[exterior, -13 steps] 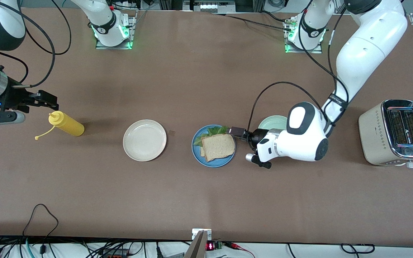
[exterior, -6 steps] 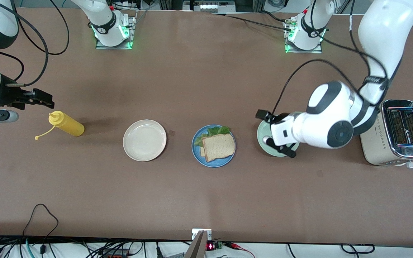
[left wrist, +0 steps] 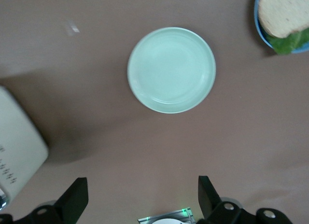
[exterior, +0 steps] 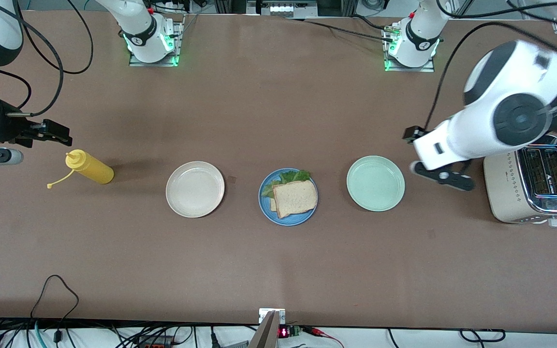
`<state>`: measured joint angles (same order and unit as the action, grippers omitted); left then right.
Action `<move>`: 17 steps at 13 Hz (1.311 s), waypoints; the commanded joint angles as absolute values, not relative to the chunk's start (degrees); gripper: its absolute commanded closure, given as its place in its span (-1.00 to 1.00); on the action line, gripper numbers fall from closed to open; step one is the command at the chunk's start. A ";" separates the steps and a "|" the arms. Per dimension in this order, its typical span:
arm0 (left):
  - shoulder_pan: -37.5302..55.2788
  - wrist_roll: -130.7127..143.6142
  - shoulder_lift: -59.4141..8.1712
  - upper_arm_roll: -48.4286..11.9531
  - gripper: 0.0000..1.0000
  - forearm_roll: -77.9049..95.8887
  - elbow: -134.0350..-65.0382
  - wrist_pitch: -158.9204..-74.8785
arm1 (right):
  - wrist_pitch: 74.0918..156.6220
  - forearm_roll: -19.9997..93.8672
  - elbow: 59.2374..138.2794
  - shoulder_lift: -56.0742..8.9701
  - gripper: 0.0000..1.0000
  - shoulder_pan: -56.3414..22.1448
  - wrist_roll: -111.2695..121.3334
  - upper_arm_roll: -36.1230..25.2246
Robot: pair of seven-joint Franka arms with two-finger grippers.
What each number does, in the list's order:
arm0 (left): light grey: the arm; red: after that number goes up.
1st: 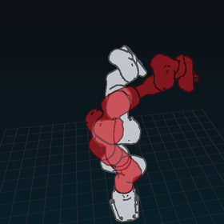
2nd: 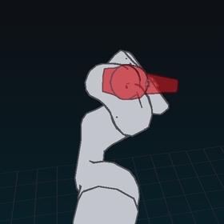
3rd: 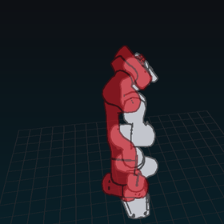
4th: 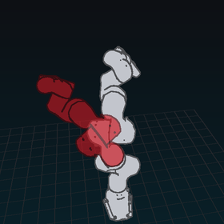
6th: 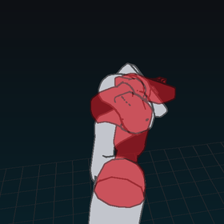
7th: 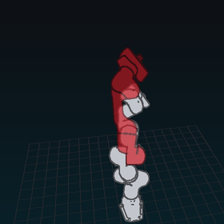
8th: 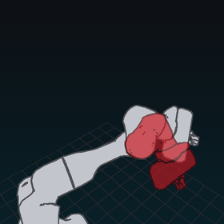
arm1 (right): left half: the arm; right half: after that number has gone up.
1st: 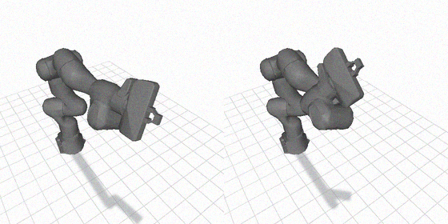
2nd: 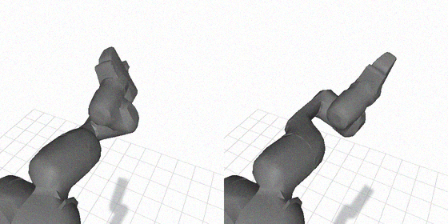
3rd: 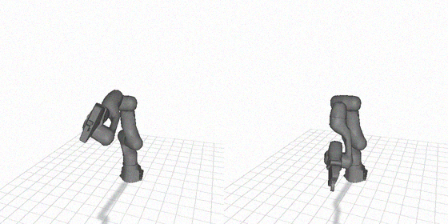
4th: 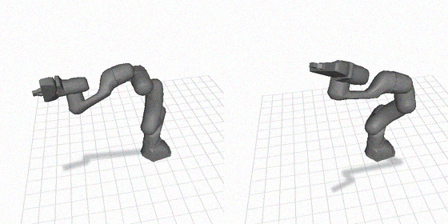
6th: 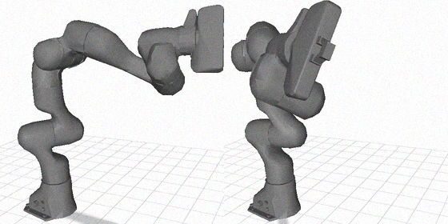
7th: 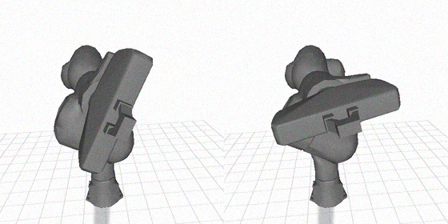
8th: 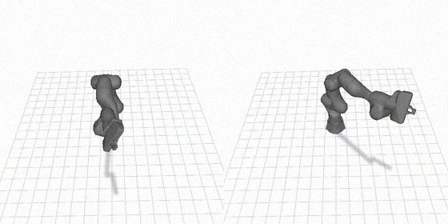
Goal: Make sandwich in blue plate with both arms
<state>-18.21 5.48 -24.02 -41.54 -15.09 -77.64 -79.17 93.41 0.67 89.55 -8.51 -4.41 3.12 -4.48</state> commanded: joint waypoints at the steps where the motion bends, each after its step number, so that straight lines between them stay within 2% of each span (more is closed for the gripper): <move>1: -11.72 5.27 -16.11 -30.91 -1.00 -13.90 -79.45 -79.36 | 92.55 1.76 89.47 -7.91 -1.00 -3.96 2.55 -4.31; 4: -1.61 4.92 -10.04 -14.72 -1.00 -8.28 -83.39 -80.50 | 92.64 1.67 89.82 -7.65 -1.00 -3.96 2.64 -4.31; 7: 4.73 -1.47 -3.45 -3.28 -1.00 -5.02 -92.34 -89.08 | 92.64 1.67 89.82 -7.65 -1.00 -3.78 2.64 -4.31; 9: 4.92 -3.16 0.95 -2.46 -1.00 -4.84 -99.38 -96.56 | 92.55 1.67 89.91 -7.65 -1.00 -3.60 2.64 -4.31; 10: 4.92 -3.34 0.97 -0.63 -1.00 -2.40 -100.01 -97.46 | 92.64 1.76 90.26 -7.56 -1.00 -3.60 2.64 -4.31; 12: 5.01 -3.60 0.97 1.75 -1.00 3.58 -100.02 -97.56 | 92.64 1.76 90.26 -7.56 -1.00 -3.60 2.64 -4.31; 17: 4.57 -3.34 0.79 1.14 -1.00 1.24 -98.35 -94.39 | 92.64 1.76 90.26 -7.56 -1.00 -3.60 2.64 -4.31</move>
<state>3.93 -2.60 -0.26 0.68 2.06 -98.21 -95.26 93.03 0.68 89.60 -8.48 -3.98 3.07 -4.49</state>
